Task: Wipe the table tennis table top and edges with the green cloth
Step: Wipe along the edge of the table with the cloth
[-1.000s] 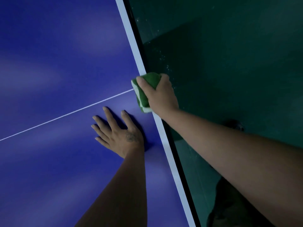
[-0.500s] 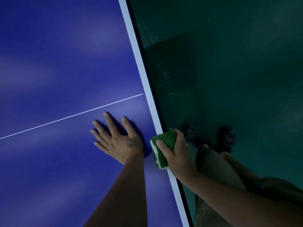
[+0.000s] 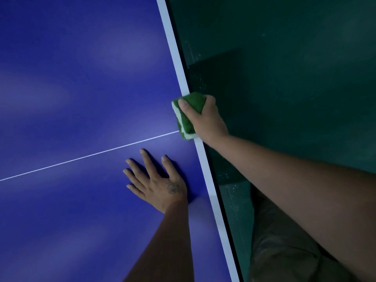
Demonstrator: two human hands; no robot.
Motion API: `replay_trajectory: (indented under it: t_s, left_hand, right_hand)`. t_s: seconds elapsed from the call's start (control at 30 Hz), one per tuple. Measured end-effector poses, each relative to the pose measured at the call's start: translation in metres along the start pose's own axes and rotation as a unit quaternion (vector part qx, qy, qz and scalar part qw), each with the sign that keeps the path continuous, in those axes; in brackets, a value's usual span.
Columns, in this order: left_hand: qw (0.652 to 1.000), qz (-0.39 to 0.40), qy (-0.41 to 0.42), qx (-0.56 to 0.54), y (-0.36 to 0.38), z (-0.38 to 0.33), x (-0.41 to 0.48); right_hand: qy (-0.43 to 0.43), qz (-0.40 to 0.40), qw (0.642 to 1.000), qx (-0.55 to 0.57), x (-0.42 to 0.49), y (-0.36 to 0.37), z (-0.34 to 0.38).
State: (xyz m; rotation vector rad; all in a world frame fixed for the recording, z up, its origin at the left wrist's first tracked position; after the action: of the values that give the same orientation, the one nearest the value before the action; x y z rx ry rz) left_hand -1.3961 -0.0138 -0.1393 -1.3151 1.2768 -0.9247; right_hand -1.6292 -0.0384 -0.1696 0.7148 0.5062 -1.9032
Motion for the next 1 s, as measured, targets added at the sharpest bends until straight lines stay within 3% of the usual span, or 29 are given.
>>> replay_trajectory:
  t_s: [0.3,0.43,0.63,0.73,0.83,1.0]
  left_hand:
    - [1.000,-0.003,0.004,0.005,-0.002,-0.001,0.001]
    - [1.000,-0.010,0.013,0.008,0.001,0.001,0.003]
    - [1.000,0.003,0.020,-0.001,0.002,0.002,0.004]
    - [0.999,0.029,-0.017,-0.037,-0.002,-0.006,0.005]
    - [0.984,0.069,-0.079,-0.143,-0.012,-0.035,0.039]
    - [0.976,0.079,0.023,-0.199,-0.023,-0.146,0.173]
  right_hand:
    - [0.071,0.007,0.993,-0.094,-0.097,0.011,-0.070]
    - [0.073,-0.003,0.994,-0.086,-0.053,0.010,-0.041]
    - [0.050,0.062,0.991,-0.107,0.045,-0.011,0.034]
    - [0.040,0.073,0.992,-0.099,0.055,-0.015,0.042]
    - [0.043,0.075,0.992,-0.094,0.028,-0.011,0.022]
    - [0.068,0.063,0.993,-0.074,-0.018,-0.006,-0.017]
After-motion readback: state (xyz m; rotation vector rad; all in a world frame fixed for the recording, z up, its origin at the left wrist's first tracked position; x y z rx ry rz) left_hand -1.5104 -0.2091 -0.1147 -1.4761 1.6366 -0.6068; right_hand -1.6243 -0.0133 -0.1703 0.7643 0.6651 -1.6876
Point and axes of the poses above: each hand's wrist, its own x-axis towards the middle knuckle, its own y-axis out of the palm, z = x × y, the point moved 6 cm from there along x, towards the middle knuckle, and after that the axes turned 9 degrees about z, right-handed, at the moved point
